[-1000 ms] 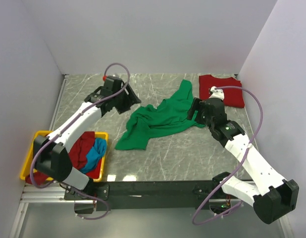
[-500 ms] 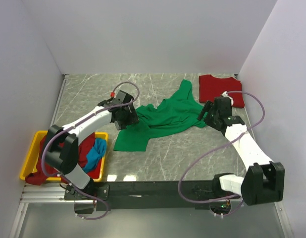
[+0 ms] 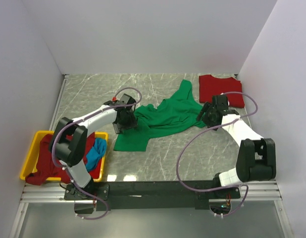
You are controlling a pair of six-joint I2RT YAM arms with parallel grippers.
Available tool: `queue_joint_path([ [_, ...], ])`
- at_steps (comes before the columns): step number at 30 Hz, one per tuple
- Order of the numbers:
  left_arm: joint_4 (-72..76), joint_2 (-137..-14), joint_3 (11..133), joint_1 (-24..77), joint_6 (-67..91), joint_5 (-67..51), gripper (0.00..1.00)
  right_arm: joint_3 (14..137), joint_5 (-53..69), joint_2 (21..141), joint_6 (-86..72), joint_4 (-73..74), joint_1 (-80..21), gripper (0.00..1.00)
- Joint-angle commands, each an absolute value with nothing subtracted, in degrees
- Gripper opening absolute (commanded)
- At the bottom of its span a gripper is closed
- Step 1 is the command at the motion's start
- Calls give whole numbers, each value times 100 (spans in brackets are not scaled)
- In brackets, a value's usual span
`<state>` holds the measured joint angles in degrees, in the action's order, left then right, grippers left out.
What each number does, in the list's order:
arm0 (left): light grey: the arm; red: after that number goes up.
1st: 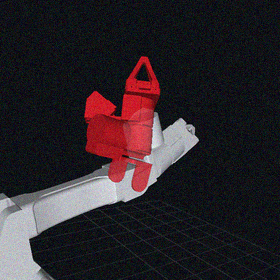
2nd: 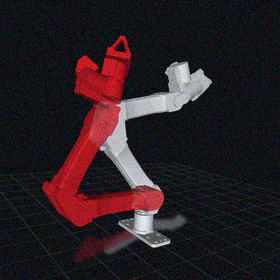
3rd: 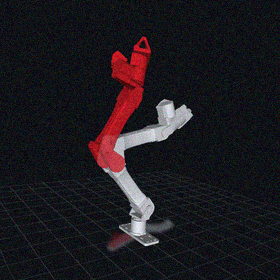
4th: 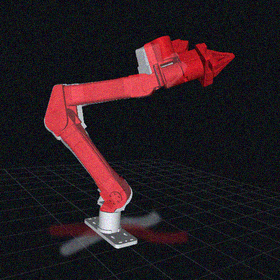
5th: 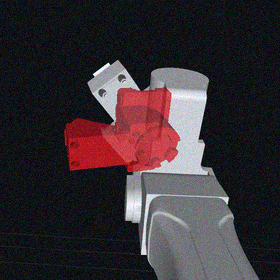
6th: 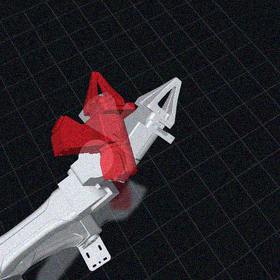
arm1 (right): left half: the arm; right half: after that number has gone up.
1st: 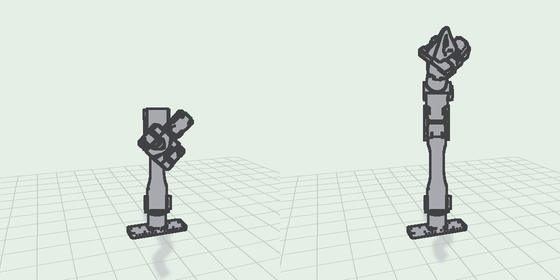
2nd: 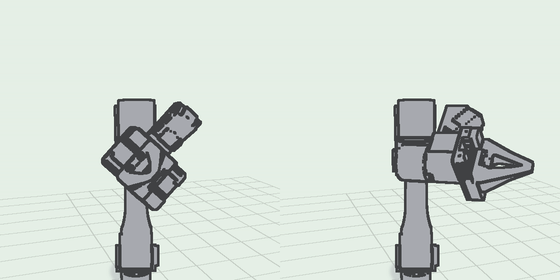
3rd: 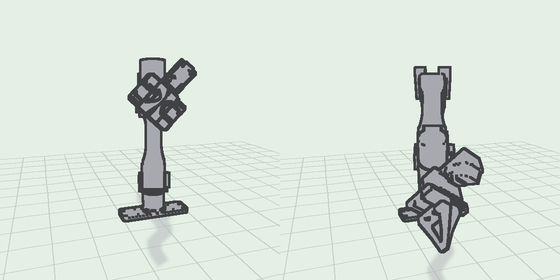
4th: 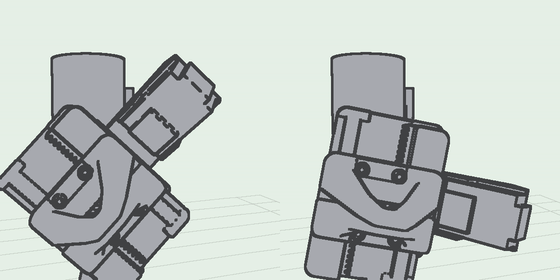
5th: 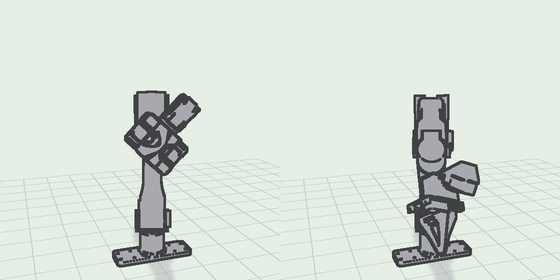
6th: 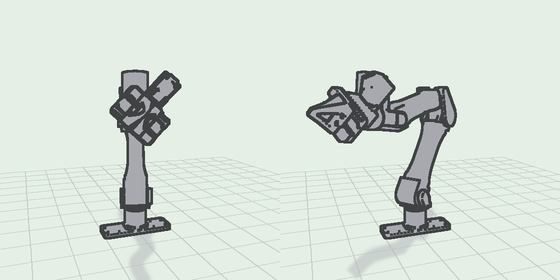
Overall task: Fold and stack the t-shirts
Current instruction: Flatten the tshirt out
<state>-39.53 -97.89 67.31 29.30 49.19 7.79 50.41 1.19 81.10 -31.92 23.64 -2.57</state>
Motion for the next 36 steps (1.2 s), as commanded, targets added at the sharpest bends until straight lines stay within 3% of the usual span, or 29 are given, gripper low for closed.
queue_joint_path([
  [1,-3788,-10002,7005,2953,4772,703,71,5493,97,8366,-3252,2074,-211,76],
  [12,-3568,-10520,7391,2953,4693,291,70,6143,-114,9342,-3208,2004,-185,59],
  [25,-3683,-10846,7752,2953,4518,202,71,6381,-150,9896,-3173,1863,-53,47],
  [34,-3709,-11083,7998,2944,4412,132,71,6635,-18,10230,-3068,1740,-35,24],
  [36,-3726,-11162,8077,2944,4386,114,70,6688,113,10265,-3050,1749,-35,11],
])
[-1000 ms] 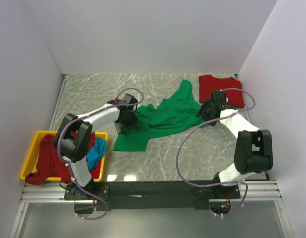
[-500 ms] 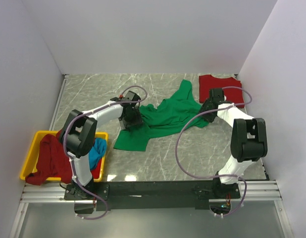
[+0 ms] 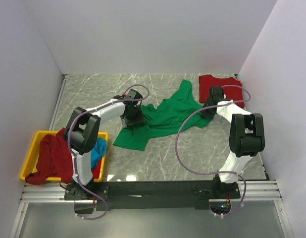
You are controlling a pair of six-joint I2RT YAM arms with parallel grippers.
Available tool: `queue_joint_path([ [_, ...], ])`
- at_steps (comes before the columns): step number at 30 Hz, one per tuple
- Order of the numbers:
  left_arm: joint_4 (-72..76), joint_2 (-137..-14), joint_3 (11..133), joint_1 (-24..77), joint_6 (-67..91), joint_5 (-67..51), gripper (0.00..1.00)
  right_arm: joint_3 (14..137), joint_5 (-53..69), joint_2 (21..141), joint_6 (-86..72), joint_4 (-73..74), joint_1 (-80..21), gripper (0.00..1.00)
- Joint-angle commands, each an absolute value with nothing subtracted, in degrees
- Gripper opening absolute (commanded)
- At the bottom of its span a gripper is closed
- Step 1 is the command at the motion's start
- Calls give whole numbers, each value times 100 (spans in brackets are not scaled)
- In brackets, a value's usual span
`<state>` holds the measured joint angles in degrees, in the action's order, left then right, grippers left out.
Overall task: Fold and stack the t-shirts
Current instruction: Flatten the tshirt out
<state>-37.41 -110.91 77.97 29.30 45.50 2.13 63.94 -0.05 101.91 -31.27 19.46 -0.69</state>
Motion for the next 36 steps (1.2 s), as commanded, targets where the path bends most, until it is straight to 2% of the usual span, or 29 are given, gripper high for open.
queue_joint_path([
  [1,-3727,-11197,8103,2944,4360,114,70,6749,140,10274,-3059,1758,-26,6],
  [2,-3735,-11249,8182,2944,4333,106,71,6785,158,10274,-3059,1827,-26,0],
  [6,-3744,-11434,8446,2918,4245,44,70,6847,88,9985,-3067,2012,158,0],
  [16,-3736,-11786,9464,2892,4166,44,70,6382,53,8193,-3191,2601,773,0],
  [21,-3604,-11576,9572,2892,4219,228,71,6047,97,7980,-3182,2672,800,0],
  [36,-3516,-9063,6083,3234,4737,861,66,5485,518,8227,-3147,2496,791,0],
])
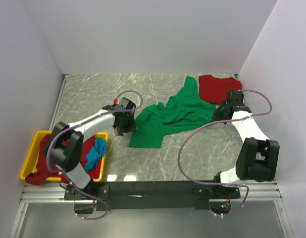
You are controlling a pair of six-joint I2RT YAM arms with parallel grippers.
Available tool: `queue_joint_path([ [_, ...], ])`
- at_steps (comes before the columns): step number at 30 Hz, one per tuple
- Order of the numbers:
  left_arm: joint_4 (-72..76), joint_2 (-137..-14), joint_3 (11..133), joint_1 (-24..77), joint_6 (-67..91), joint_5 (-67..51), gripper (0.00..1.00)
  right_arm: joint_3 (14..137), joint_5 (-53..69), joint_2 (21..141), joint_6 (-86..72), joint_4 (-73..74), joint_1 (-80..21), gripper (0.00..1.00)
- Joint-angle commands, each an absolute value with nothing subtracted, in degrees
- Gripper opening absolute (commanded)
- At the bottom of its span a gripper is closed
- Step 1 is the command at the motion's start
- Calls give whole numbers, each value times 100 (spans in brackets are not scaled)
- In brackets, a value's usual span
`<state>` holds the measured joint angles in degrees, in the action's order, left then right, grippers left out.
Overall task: Fold and stack the t-shirts
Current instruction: Flatten the tshirt out
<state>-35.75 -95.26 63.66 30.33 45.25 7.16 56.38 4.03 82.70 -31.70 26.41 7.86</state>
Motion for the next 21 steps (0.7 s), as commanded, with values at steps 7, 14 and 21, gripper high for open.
queue_joint_path([
  [7,-3375,-8973,5389,3559,5212,651,57,5177,676,8077,-3182,2373,791,0],
  [14,-3507,-9184,5353,3744,5554,747,54,5124,756,7990,-3182,2347,782,0],
  [21,-3647,-9308,5510,3762,5703,992,45,5054,765,7858,-3173,2338,773,0],
])
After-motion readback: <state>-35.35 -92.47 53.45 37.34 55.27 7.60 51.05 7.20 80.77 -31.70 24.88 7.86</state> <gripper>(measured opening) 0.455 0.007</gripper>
